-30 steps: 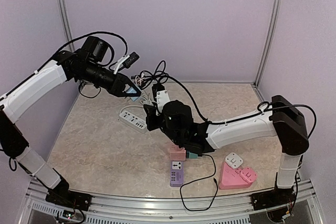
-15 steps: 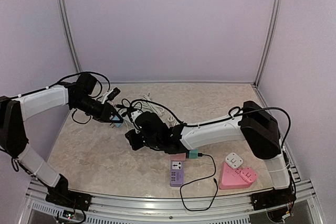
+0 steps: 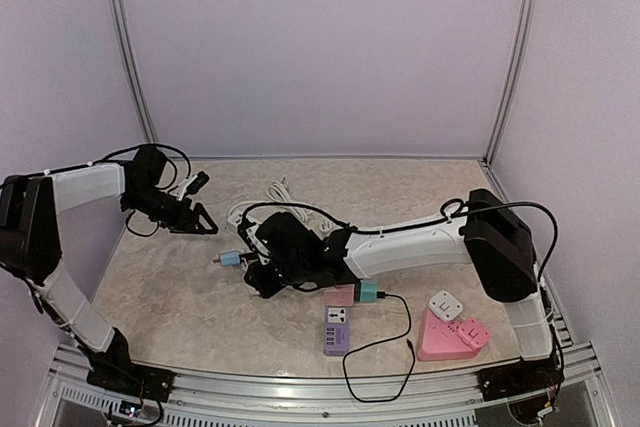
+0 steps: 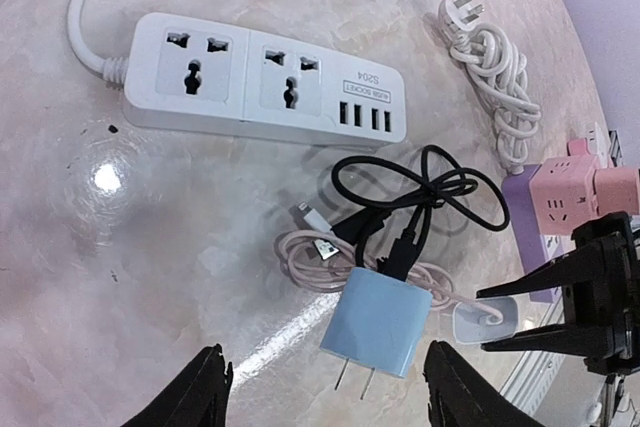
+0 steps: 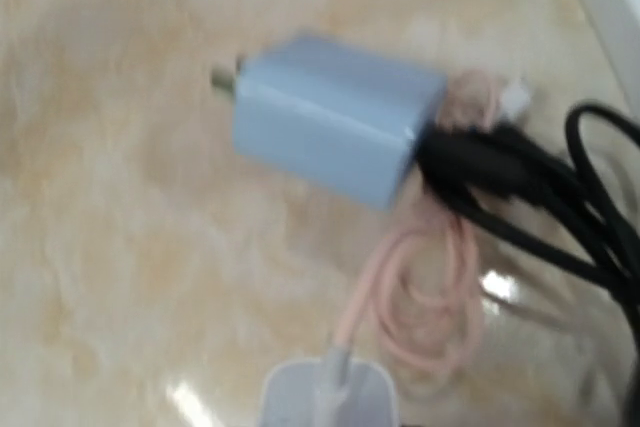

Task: Insert the plug
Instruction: Place the plug at the center of the board, then adjust the plug.

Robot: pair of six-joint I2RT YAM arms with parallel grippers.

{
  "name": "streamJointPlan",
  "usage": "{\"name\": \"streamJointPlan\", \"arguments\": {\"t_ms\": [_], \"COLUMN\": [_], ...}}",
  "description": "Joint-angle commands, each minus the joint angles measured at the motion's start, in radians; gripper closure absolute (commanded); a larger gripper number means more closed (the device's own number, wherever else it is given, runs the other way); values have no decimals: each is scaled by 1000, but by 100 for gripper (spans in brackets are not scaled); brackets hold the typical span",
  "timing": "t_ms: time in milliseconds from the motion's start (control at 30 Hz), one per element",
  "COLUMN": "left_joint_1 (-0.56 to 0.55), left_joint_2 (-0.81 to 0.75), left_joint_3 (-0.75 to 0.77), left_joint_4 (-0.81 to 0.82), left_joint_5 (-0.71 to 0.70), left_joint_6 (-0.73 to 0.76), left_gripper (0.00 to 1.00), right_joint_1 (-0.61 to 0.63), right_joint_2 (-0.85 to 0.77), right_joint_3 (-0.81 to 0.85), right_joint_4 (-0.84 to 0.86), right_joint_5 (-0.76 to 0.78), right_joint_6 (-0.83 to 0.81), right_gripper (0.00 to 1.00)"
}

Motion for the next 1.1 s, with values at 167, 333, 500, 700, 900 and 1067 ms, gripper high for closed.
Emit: {"name": "streamJointPlan", "arguments": {"t_ms": [167,333,500,700,900,1067], "left_joint_1": [-105,-174,-177,-177,-188,-275], "left_joint_2": [-193,-287,-287,-328,-412,-526], "left_joint_3": [-6,-3,57,154,345,380], "left_joint_4": [-107,-176,-232,-371,-600,-651], "left_joint_5": [-117,-150,-133,-129,-128,-185], "left_joint_6": [304,430,440,523,672,776], "left_gripper": [36,35,35,35,35,33], "right_joint_1": [-26,-36,-56,-64,-58,-41], "right_joint_2": [-159,-275,-332,-360,-427,-519], "right_joint_3": [160,142,108,103,92,-15], "right_joint_4": [-315,-324,-287,-341,-368,-248], "right_joint_5": [-270,-278,-270,-282,-317,-329], "right_joint_6": [-149,-156,-153,-179,-269,-292], "right_gripper": [100,100,100,100,100,100]}}
